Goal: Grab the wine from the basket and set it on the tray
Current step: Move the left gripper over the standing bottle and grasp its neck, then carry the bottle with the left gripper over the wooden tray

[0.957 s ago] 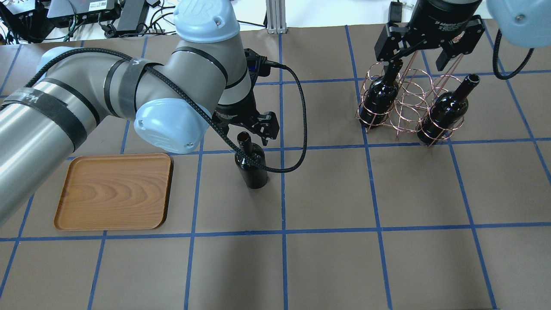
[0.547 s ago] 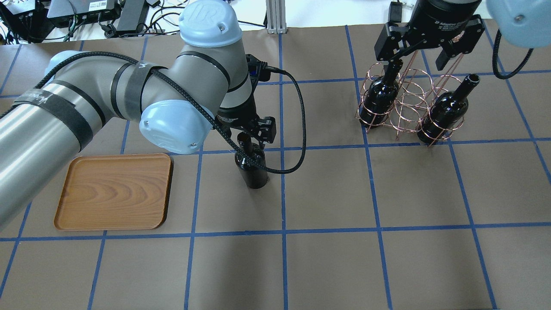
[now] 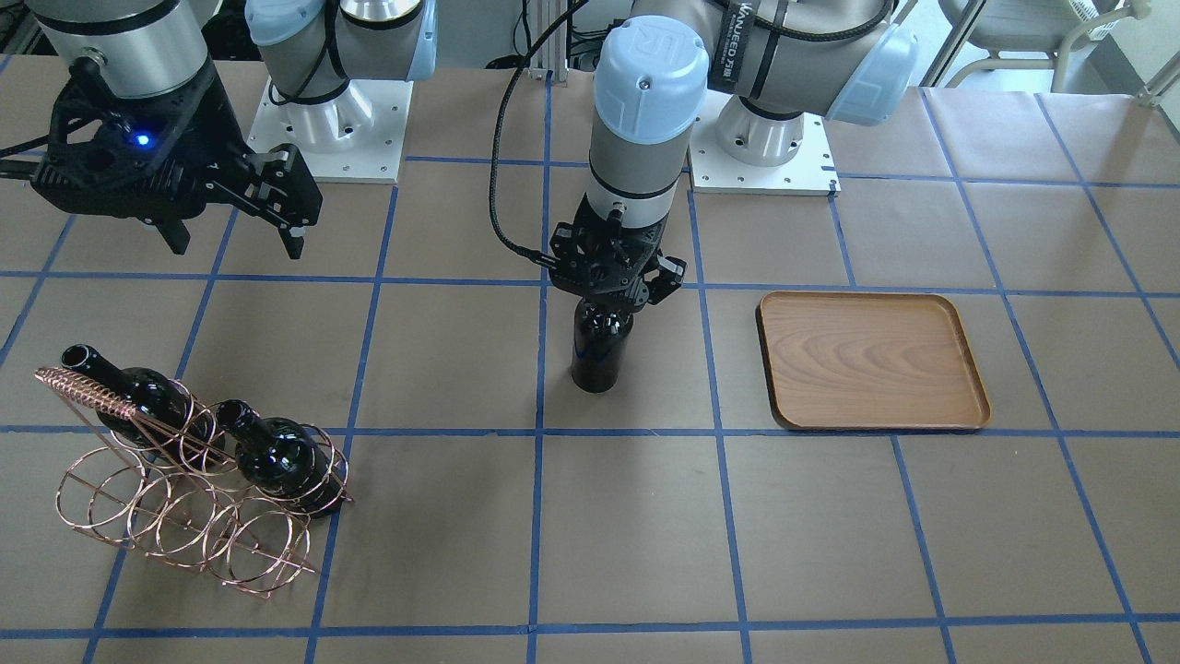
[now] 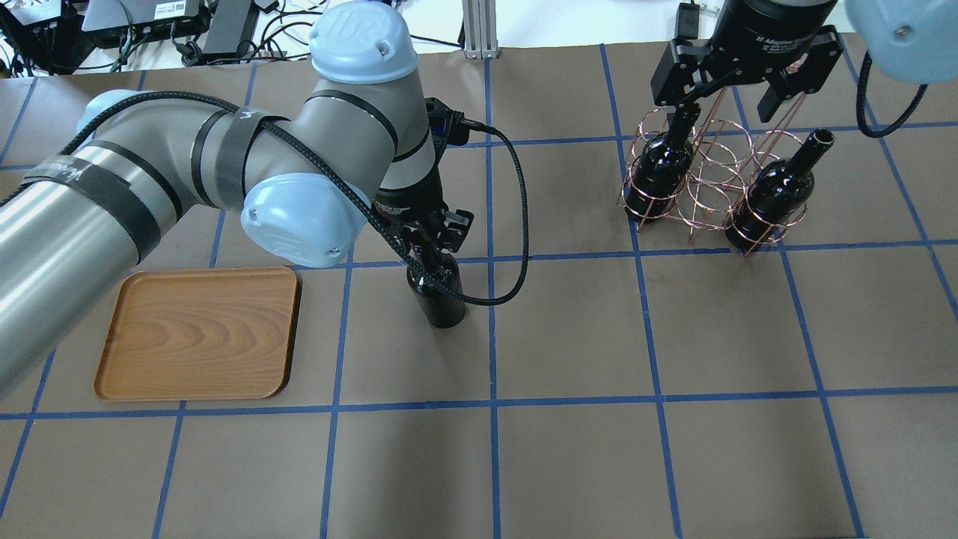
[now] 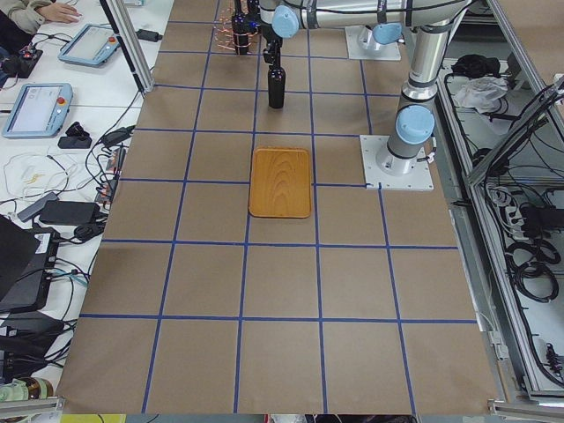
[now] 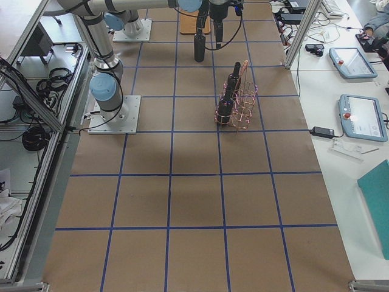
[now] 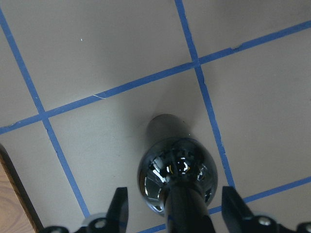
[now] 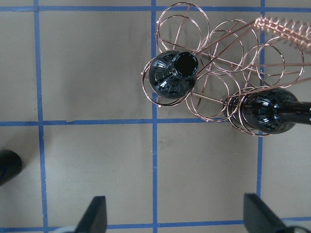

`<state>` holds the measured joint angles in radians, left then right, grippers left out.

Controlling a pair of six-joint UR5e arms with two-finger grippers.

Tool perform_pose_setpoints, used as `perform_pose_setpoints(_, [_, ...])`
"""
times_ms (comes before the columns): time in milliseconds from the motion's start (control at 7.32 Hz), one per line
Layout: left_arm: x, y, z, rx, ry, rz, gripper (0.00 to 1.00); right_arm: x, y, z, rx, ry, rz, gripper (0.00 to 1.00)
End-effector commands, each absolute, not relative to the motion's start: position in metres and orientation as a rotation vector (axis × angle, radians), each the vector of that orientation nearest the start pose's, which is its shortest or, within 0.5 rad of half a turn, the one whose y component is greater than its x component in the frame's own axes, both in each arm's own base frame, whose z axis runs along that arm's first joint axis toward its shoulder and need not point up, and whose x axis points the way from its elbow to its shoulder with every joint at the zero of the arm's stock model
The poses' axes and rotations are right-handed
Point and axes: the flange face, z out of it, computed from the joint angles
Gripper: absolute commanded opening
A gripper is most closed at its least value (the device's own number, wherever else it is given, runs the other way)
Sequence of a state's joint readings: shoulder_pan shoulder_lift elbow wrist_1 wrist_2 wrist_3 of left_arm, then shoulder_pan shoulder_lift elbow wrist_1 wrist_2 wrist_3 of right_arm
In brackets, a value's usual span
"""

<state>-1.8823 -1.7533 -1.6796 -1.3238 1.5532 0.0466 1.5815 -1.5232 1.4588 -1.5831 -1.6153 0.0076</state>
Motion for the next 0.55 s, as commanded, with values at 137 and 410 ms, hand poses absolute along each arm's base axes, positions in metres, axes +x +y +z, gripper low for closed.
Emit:
perform_pose_setpoints(137, [-0.296,-0.481,0.367,0.593,3.095,0.082,0.0,0.133,-0.518,0.521,0.005,3.183,-0.123,1.0])
perform_pose_setpoints(410, [-0.274,-0.491,0.389,0.524,3.103,0.05,0.0,0.133,-0.517,0.521,0.012,3.183,-0.125,1.0])
